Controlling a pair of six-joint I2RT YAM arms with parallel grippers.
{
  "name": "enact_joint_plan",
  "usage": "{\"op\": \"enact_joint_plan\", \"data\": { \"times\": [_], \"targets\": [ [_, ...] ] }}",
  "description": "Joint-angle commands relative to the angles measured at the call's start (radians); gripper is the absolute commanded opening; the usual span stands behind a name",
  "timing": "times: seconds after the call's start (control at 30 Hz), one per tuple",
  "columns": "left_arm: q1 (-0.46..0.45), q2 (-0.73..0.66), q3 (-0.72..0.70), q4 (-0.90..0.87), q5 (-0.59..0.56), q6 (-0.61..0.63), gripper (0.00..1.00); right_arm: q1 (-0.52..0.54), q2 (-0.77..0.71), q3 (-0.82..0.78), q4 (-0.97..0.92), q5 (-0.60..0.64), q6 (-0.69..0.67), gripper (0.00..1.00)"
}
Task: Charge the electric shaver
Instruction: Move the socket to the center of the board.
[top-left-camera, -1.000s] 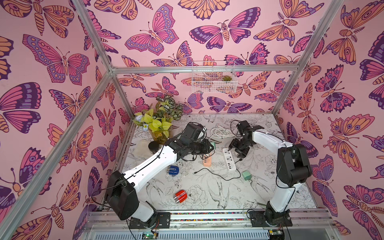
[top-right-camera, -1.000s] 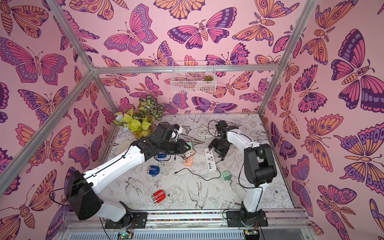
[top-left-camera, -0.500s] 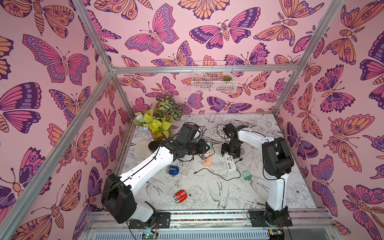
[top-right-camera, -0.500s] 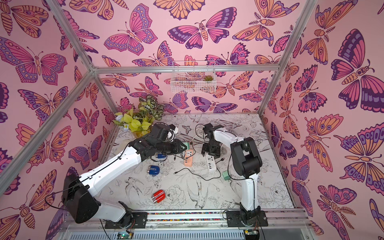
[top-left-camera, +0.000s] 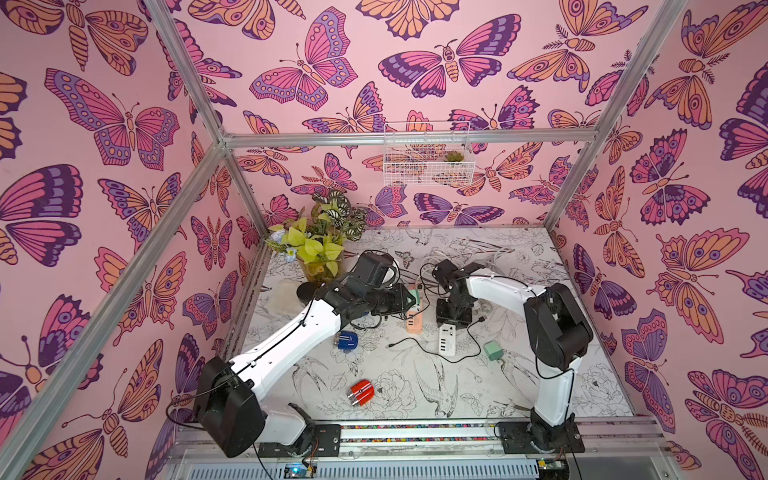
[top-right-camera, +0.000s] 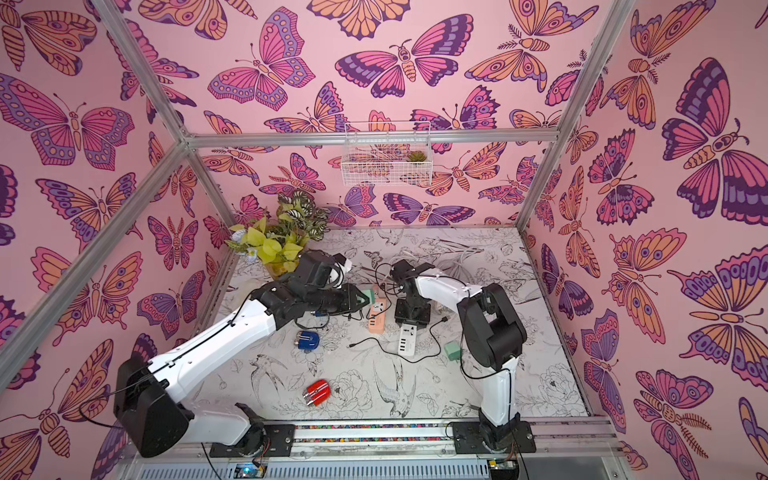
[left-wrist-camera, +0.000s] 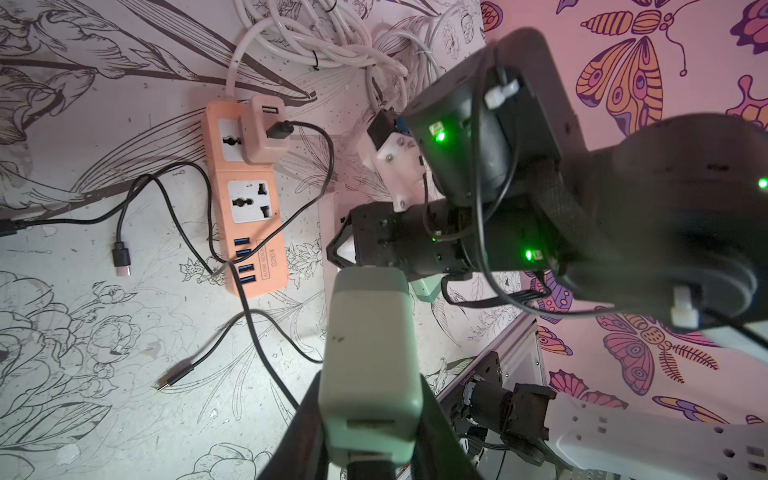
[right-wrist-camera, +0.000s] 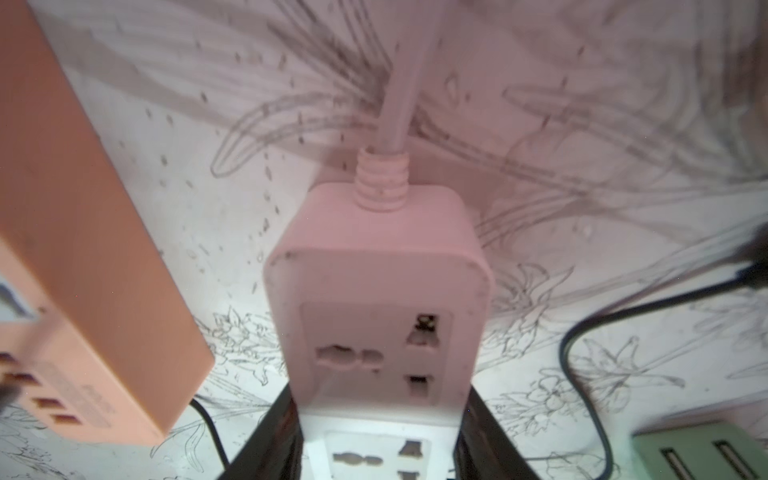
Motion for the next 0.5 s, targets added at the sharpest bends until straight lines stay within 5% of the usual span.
{"op": "enact_joint_plan", "data": {
  "times": [0.0,0.3,0.47],
  "targets": [
    [0.008,-0.035,-0.035,-0.008,0.003,-0.013,0.0,0.05,-0.012,-0.09,0.038,-0.098,0.096,0.18],
    [0.008,-0.043,-0.085,-0.024,0.025,-0.032,0.0,0.161,-0.029,-0.1,0.104,-0.181,0.216,0.23],
    [0.003,-0.005,-0.069,-0.042,0.035,-0.029,0.0,0.166,-0.058,-0.095,0.048,-0.127,0.206,0.53]
  ]
}}
